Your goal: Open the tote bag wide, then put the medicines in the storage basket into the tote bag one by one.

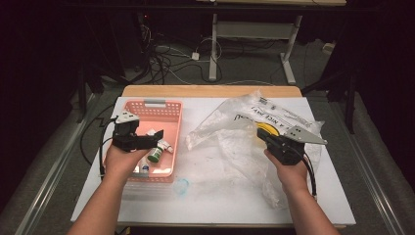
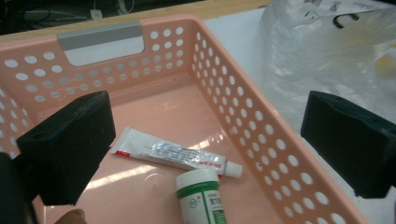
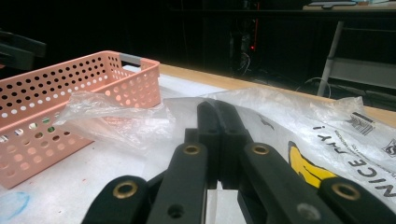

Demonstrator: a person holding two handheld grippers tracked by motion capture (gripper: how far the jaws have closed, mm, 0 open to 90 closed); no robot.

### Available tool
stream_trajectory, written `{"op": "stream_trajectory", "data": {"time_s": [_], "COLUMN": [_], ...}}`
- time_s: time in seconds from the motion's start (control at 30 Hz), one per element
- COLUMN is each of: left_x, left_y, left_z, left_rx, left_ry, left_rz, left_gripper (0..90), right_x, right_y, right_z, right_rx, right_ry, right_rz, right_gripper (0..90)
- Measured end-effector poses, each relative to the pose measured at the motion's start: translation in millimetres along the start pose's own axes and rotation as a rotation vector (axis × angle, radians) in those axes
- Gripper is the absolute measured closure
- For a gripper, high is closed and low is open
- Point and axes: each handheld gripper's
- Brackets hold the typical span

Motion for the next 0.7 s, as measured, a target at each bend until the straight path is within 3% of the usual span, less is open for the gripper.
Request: {"op": "stream_trajectory", "data": {"time_s": [0.2,0.33,0.53,0.6,0.7], "left_x": [-7.0,-10.9,-14.1,-14.6,-14.1], "left_y": [-14.0,-20.9,-28.7,-31.2,-35.4], "left_z": [-18.0,-28.3,-45.0,-49.9,-59.6], "left_rx": [0.020,0.048,0.062,0.061,0.051], "left_ry": [-0.065,-0.096,-0.173,-0.175,-0.192], "left_rz": [0.029,0.043,0.012,0.017,0.033], "left_gripper": [20.1,40.0,74.2,83.6,88.0], "right_x": [0.9,0.8,1.5,1.5,1.4], "right_y": [-0.5,-0.9,-2.5,-2.8,-2.1], "right_z": [0.2,0.2,-0.7,-0.7,-0.4], "right_rx": [-0.004,-0.003,-0.005,-0.005,-0.004], "right_ry": [-0.001,0.001,-0.002,-0.003,-0.003], "right_rz": [0.000,0.001,0.004,0.007,0.012], "right_gripper": [90.0,90.0,90.0,90.0,90.0]}}
Point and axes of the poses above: each handheld gripper's, and its own axes: z roughly backward along the jaws, x roughly out of its underside, y roughly to its right, and after that the axes turned 3 degrees about -x, right-handed
